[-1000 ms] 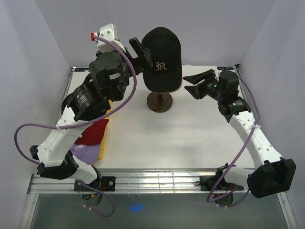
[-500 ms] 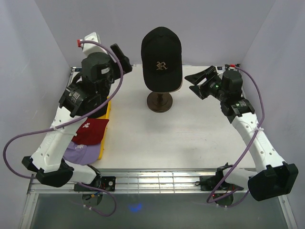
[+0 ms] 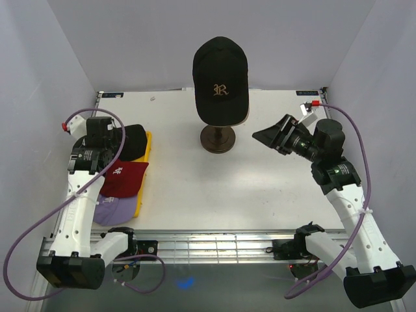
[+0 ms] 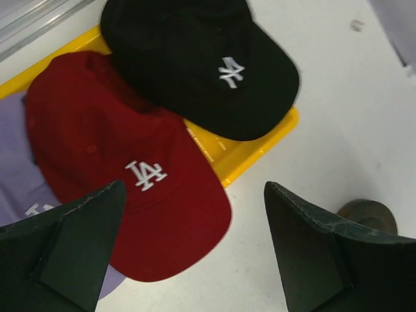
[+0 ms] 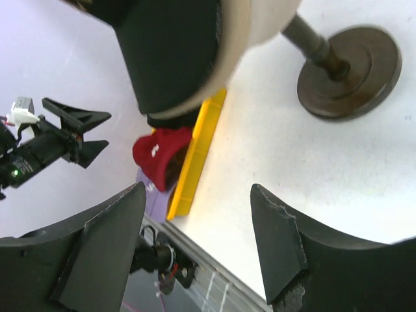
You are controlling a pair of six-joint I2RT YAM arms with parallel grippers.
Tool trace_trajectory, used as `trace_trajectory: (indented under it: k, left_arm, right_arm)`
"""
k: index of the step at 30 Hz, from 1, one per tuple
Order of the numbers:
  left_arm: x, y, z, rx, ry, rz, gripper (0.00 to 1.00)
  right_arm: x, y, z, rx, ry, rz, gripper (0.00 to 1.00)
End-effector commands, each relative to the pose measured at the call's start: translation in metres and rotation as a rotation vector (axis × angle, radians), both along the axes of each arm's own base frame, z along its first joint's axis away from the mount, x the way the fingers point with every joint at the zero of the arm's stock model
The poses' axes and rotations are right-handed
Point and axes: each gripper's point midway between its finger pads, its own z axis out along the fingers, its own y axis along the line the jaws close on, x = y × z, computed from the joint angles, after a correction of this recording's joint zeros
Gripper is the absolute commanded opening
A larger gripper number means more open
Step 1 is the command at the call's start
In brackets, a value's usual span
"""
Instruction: Stack the hats
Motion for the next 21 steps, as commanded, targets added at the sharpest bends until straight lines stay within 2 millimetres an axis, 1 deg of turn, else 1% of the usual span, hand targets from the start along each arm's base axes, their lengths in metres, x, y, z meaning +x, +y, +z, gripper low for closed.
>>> trace_trajectory:
  k: [1, 2, 3, 4, 6, 7, 8, 9, 11, 15, 17, 19, 21]
  left_arm:
    - [-0.026, 0.02, -0.022, -0.066, 0.02, 0.143, 0.98]
    - [-0.03, 0.024, -0.027, -0.064, 0.027, 0.164, 0.98]
    - [-0.035, 0.026, -0.039, -0.062, 0.048, 0.188, 0.98]
    - [-0.04, 0.037, -0.042, -0.062, 0.047, 0.231, 0.98]
    - [-0.041, 0.044, -0.055, -0.063, 0.066, 0.261, 0.98]
    - [-0.041, 0.052, -0.061, -0.069, 0.078, 0.29, 0.98]
    - [-0.039, 0.055, -0.067, -0.079, 0.087, 0.295, 0.98]
    - [-0.034, 0.058, -0.069, -0.087, 0.08, 0.299, 0.98]
    - [-0.03, 0.066, -0.079, -0.101, 0.111, 0.327, 0.98]
    - [-0.027, 0.083, -0.089, -0.107, 0.138, 0.397, 0.98]
    - [-0.029, 0.088, -0.096, -0.115, 0.152, 0.418, 0.98]
    - [-0.024, 0.091, -0.106, -0.127, 0.167, 0.426, 0.98]
    - [-0.024, 0.093, -0.121, -0.141, 0.213, 0.447, 0.98]
  right_arm:
    - [-0.02, 0.008, -0.028, -0.035, 0.013, 0.119, 0.71]
    - [-0.022, 0.008, -0.032, -0.036, 0.015, 0.13, 0.71]
    - [-0.024, 0.009, -0.04, -0.046, 0.024, 0.142, 0.71]
    - [-0.024, 0.009, -0.044, -0.051, 0.028, 0.149, 0.71]
    - [-0.027, 0.011, -0.05, -0.056, 0.034, 0.172, 0.71]
    - [-0.028, 0.011, -0.054, -0.059, 0.039, 0.18, 0.71]
    - [-0.029, 0.012, -0.055, -0.059, 0.038, 0.186, 0.71]
    - [-0.03, 0.013, -0.056, -0.055, 0.034, 0.198, 0.71]
    - [-0.032, 0.013, -0.063, -0.063, 0.042, 0.206, 0.72]
    - [-0.034, 0.014, -0.075, -0.076, 0.057, 0.227, 0.72]
    - [-0.034, 0.014, -0.082, -0.079, 0.066, 0.233, 0.72]
    - [-0.034, 0.015, -0.085, -0.074, 0.065, 0.238, 0.72]
    - [-0.034, 0.017, -0.088, -0.065, 0.065, 0.247, 0.72]
